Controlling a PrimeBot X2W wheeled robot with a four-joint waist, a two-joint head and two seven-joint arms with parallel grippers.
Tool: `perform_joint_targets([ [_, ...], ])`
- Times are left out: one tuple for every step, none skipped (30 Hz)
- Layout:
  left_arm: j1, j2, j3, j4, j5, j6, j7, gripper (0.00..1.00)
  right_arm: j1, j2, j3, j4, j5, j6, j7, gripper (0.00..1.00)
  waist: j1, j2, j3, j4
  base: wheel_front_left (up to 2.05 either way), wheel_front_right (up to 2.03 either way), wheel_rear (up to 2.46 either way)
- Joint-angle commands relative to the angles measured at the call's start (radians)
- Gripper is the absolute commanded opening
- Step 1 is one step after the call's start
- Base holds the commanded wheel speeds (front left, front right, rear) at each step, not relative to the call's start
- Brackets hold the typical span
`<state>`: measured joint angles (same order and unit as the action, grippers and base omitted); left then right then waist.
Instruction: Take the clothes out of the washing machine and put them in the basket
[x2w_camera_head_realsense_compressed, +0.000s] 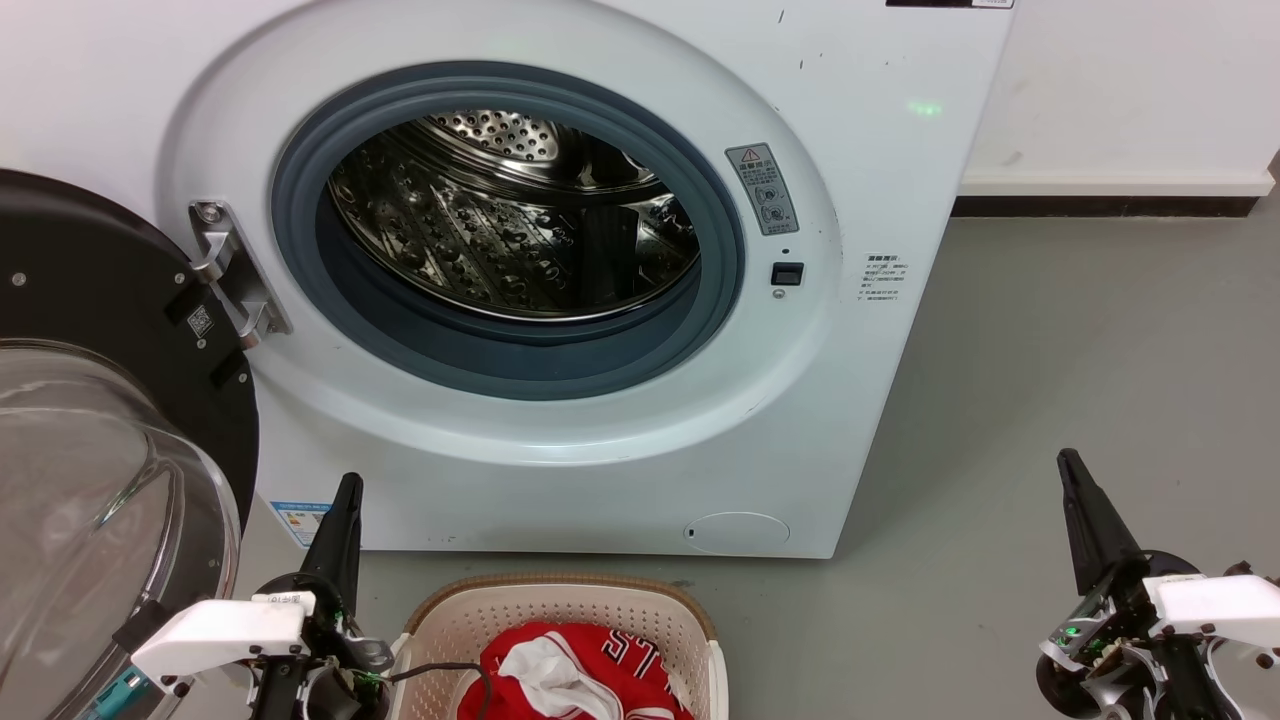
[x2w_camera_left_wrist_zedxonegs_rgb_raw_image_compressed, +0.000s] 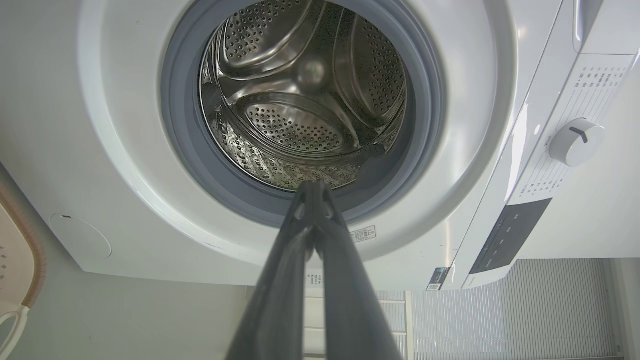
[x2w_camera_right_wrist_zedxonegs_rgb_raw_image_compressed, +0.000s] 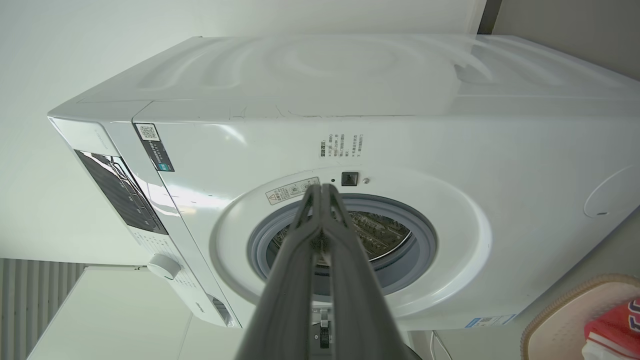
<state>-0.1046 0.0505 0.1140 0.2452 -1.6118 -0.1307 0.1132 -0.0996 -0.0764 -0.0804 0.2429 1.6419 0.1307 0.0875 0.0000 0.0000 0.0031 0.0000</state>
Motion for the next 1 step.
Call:
perform_joint_targets([
  [-0.007,-0.001,0.004,0.001,-0.002,-0.002,0.005,0.0,-0.012,0.004,-0.002,0.002,-0.003,0.0,0.001,0.0,0.0,0.0,0.0,0.0,0.0,0.0,0.0],
])
